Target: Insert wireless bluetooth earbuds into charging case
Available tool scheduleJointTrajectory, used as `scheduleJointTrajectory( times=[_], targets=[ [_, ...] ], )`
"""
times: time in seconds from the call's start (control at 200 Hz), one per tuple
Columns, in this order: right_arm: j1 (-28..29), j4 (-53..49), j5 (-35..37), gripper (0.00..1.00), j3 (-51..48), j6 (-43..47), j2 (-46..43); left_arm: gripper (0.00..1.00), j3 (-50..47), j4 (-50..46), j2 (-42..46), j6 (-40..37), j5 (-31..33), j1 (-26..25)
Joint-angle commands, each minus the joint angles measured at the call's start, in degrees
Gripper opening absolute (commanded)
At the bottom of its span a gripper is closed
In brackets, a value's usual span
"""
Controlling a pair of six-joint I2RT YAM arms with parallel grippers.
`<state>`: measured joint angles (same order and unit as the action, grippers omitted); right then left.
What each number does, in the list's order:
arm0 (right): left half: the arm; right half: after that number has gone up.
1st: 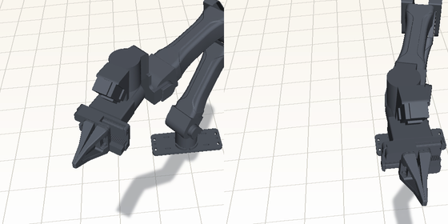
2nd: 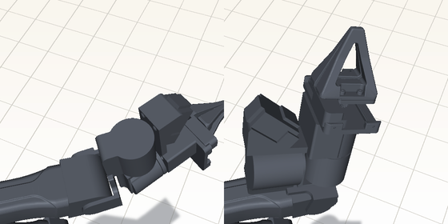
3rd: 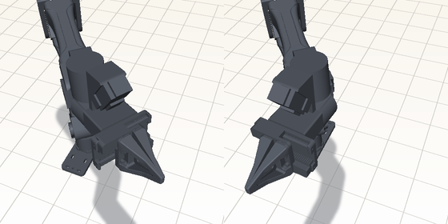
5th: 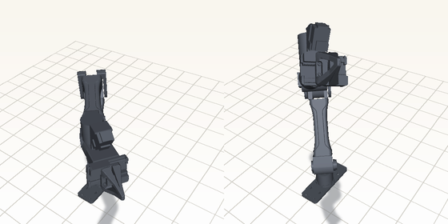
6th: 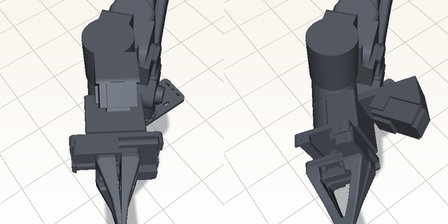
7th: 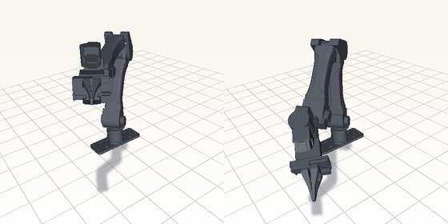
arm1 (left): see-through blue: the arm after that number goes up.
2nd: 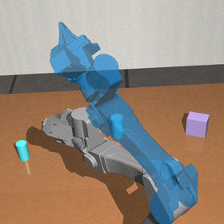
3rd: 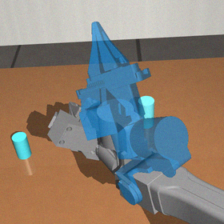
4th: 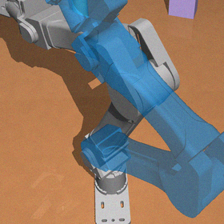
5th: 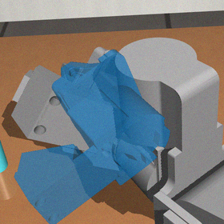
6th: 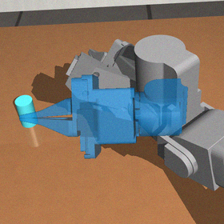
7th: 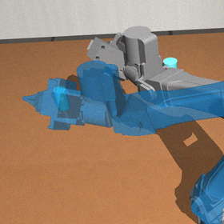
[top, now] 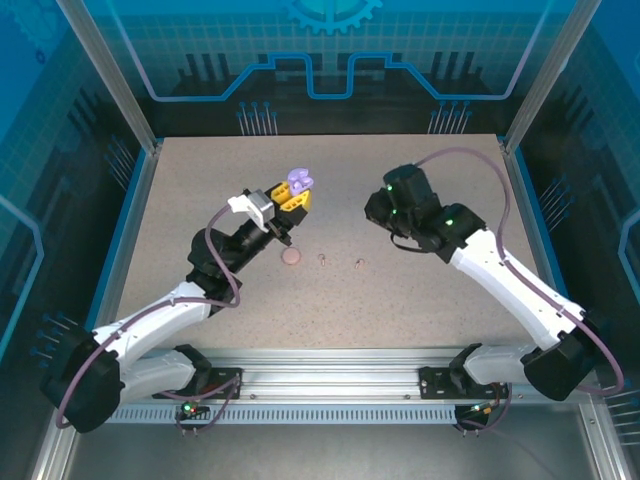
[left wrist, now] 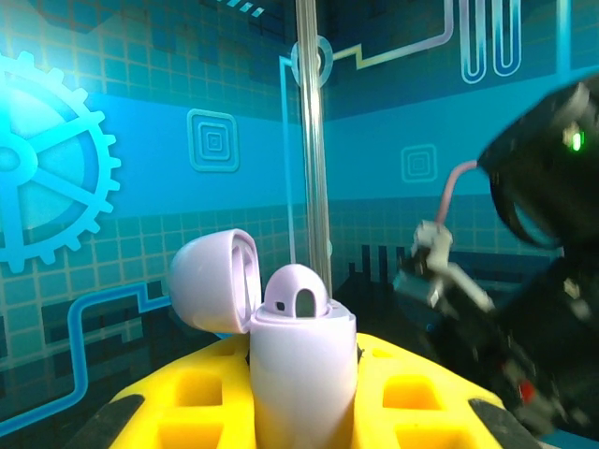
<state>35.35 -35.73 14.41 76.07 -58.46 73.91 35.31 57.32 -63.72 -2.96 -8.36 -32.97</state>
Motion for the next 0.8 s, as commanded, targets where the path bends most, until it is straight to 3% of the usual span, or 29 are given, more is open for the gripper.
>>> scheduleJointTrajectory(
  times=[0.0, 0.385, 0.795],
  targets=[
    [-1.3, 4.3, -4.7, 0.19, 5.7, 6.7, -0.6, 0.00, 2.0, 1.1, -0.9, 0.4, -1.7, -0.3],
    [-0.8, 8.3, -13.3, 0.19, 21.1, 11.3, 3.7, 0.00, 4.2, 1.6, -4.4, 0.7, -4.9, -0.4],
    [4.7, 11.9, -15.3, 0.19, 18.7, 9.7, 4.4, 0.00, 5.5, 2.7, -6.5, 0.8, -4.5, -0.4]
  ],
)
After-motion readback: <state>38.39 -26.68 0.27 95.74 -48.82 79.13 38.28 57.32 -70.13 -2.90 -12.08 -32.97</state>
